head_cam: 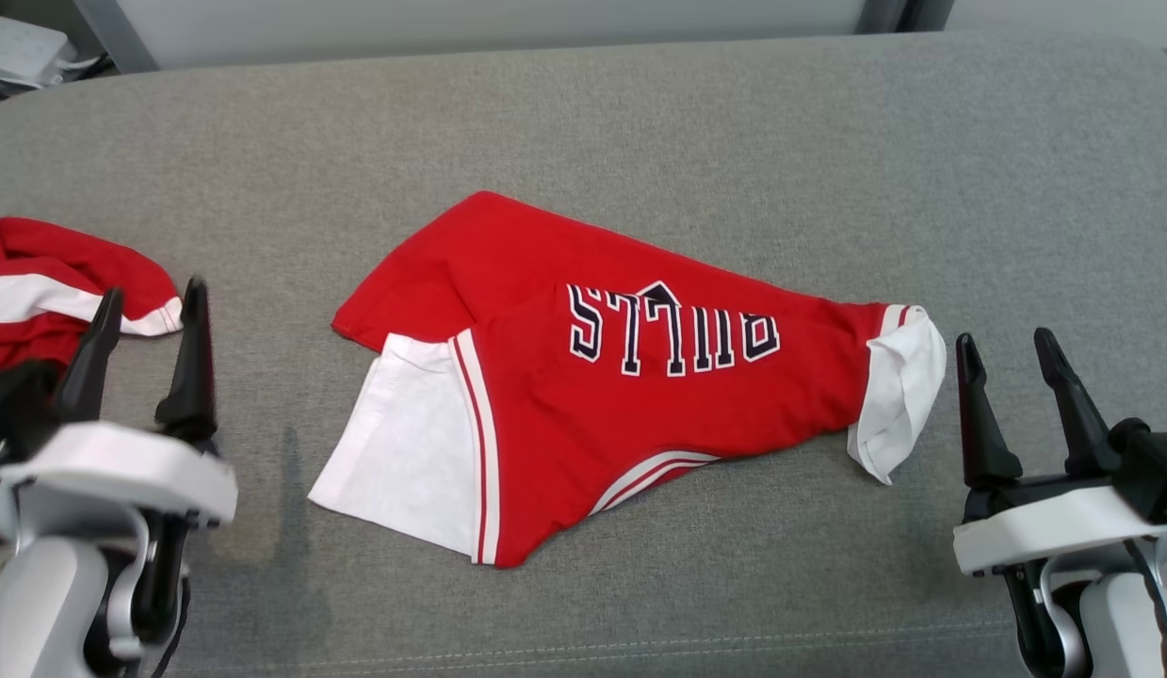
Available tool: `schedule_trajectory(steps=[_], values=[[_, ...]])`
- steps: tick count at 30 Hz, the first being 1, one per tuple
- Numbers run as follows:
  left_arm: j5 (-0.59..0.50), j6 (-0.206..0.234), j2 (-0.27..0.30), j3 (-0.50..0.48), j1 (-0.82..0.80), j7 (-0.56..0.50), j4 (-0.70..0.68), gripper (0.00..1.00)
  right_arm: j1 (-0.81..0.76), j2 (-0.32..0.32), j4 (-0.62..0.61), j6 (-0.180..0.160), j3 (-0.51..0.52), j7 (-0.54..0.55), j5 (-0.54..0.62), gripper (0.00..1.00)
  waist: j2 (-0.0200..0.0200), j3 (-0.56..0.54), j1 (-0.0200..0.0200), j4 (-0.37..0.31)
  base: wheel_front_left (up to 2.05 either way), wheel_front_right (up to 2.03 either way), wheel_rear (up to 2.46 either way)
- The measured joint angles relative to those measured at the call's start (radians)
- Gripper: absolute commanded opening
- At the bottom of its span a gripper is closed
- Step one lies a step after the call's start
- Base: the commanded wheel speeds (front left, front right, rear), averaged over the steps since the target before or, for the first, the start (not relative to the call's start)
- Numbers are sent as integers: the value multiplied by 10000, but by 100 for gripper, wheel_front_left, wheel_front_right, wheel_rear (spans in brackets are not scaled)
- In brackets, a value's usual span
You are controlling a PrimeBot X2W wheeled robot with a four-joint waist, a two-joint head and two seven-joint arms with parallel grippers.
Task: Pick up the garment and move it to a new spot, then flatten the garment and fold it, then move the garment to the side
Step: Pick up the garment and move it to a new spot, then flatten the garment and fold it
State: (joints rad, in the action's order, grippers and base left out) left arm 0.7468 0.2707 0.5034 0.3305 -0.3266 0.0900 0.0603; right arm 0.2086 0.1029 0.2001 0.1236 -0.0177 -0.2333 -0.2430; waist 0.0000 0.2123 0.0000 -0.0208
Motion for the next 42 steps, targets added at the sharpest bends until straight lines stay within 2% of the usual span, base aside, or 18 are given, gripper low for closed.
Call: schedule_trajectory(steps=[6,19,27,42], values=[[384,330,127,-683,1839,744,-552,100,-448,59,-211,0,-209,105,155,100,0,-457,0,168,0,0,0],[353,619,236,-825,3926,1143,-1147,100,-1732,-207,-928,0,-359,405,704,100,0,-1643,0,228,0,0,0],[163,886,313,-704,4242,1137,-1379,100,-2462,-422,-1528,0,-384,675,861,100,0,-1980,0,138,0,0,0],[-19,917,479,-477,4242,1024,-1465,100,-2612,-581,-1634,0,-472,838,848,100,0,-2011,0,82,0,0,0]])
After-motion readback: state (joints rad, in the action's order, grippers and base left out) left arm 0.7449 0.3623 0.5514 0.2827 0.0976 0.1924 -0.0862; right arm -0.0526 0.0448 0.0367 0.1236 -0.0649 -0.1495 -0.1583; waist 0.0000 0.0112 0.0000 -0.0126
